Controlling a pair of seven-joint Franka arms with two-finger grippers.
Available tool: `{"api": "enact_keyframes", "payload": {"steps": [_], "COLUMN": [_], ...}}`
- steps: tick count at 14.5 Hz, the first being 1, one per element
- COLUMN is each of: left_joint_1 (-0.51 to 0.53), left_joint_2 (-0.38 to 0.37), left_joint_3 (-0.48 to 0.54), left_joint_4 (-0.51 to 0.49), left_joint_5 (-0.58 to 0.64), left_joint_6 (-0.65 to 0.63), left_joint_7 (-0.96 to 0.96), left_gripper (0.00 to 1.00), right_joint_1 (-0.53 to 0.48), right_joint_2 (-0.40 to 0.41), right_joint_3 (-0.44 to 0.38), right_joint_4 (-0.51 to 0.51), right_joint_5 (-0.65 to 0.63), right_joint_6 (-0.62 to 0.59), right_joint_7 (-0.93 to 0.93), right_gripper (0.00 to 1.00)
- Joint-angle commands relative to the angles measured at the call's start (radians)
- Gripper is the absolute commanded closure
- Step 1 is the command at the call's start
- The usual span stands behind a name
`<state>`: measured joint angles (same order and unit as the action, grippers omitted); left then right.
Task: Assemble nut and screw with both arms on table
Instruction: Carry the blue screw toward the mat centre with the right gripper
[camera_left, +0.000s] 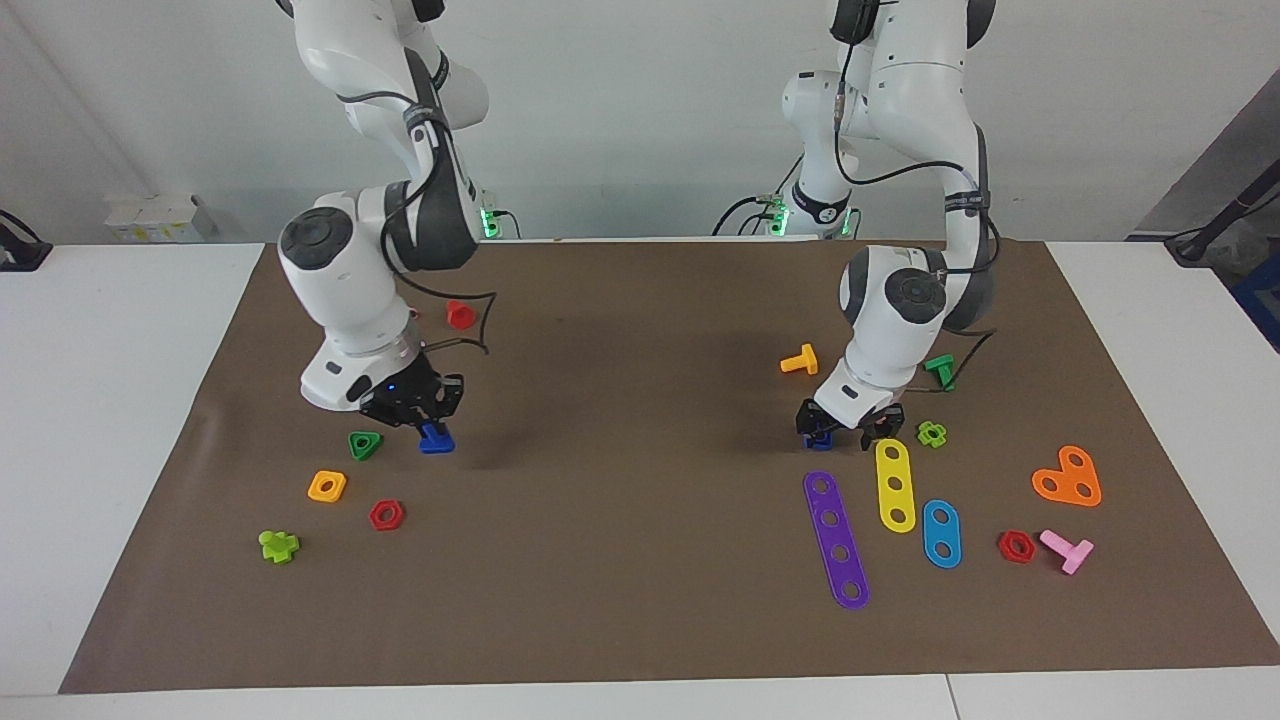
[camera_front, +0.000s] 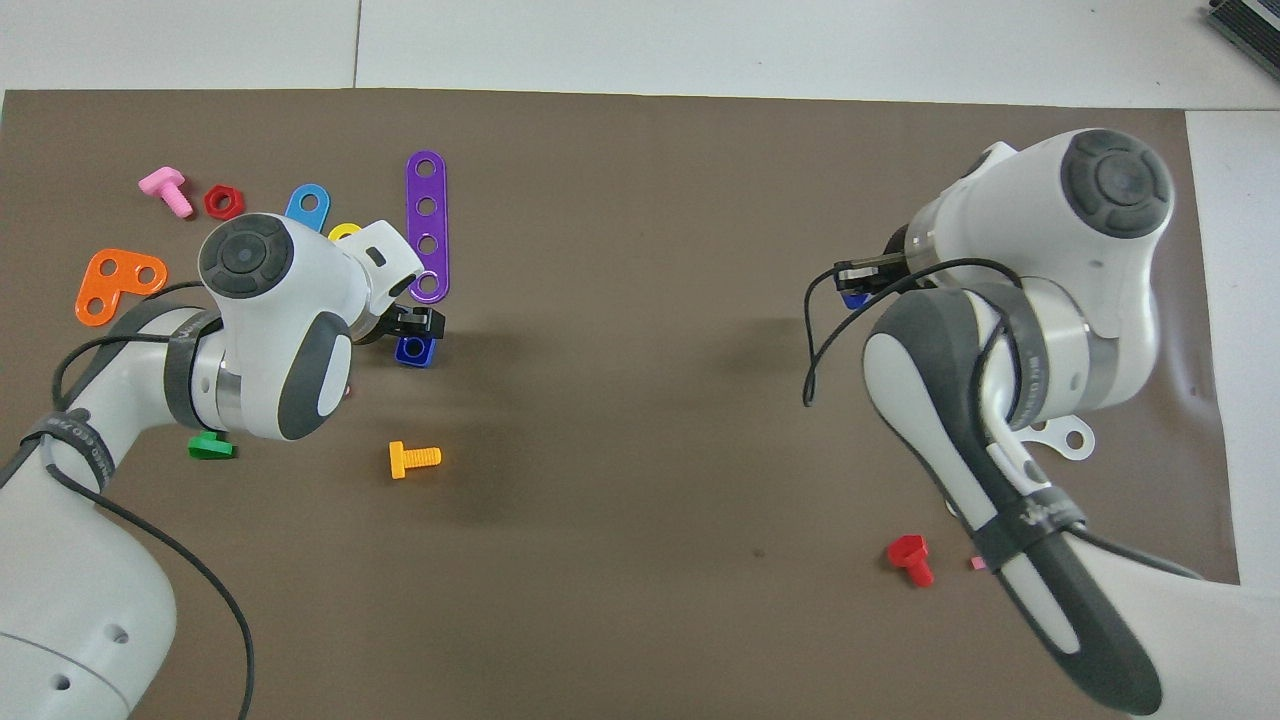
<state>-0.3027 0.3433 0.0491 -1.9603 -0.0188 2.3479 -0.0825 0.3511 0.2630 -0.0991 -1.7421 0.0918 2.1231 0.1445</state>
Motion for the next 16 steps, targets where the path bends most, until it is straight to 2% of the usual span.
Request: {"api": "enact_keyframes", "payload": {"steps": [1, 4, 6, 7, 10, 14, 15, 16], "left_joint_1": [-0.019, -0.030, -0.039, -0.039, -0.039, -0.039, -0.041, -0.041], "left_joint_2": [-0.020, -0.023, -0.023, -0.026, -0.032, -0.032, -0.032, -0.032], "left_joint_3": [0.014, 0.012, 0.012, 0.012, 0.012, 0.012, 0.012, 0.012], "left_joint_4": [-0.038, -0.038, -0.040, -0.046, -0.069, -0.074, -0.074, -0.072], "left_joint_5": [0.008, 0.008, 0.007, 0.007, 0.007, 0.008, 0.007, 0.007], "left_joint_6": [0.018, 0.001, -0.002, -0.002, 0.007, 0.005, 0.004, 0.001], "left_joint_7": [-0.010, -0.011, -0.013, -0.013, 0.003, 0.006, 0.006, 0.006], "left_gripper": [0.12, 0.12, 0.12, 0.12, 0.16, 0.19, 0.21, 0.23], "right_joint_1": [0.139, 0.259, 0.319, 0.328, 0.371, 0.368, 0.368, 0.376], "right_joint_2": [0.093, 0.206, 0.289, 0.314, 0.360, 0.355, 0.355, 0.352], "right_joint_3": [-0.002, -0.002, -0.002, -0.002, -0.002, -0.002, -0.002, -0.010], "right_joint_4": [0.059, 0.185, 0.226, 0.228, 0.228, 0.210, 0.210, 0.216], "right_joint_5": [-0.006, -0.014, -0.082, -0.121, -0.127, -0.142, -0.142, -0.144], "right_joint_6": [0.047, 0.070, 0.084, 0.134, 0.201, 0.210, 0.207, 0.192], "right_joint_7": [0.214, 0.449, 0.538, 0.590, 0.642, 0.642, 0.644, 0.645], "right_gripper": [1.00, 1.00, 1.00, 1.00, 1.00, 1.00, 0.62, 0.01]}}
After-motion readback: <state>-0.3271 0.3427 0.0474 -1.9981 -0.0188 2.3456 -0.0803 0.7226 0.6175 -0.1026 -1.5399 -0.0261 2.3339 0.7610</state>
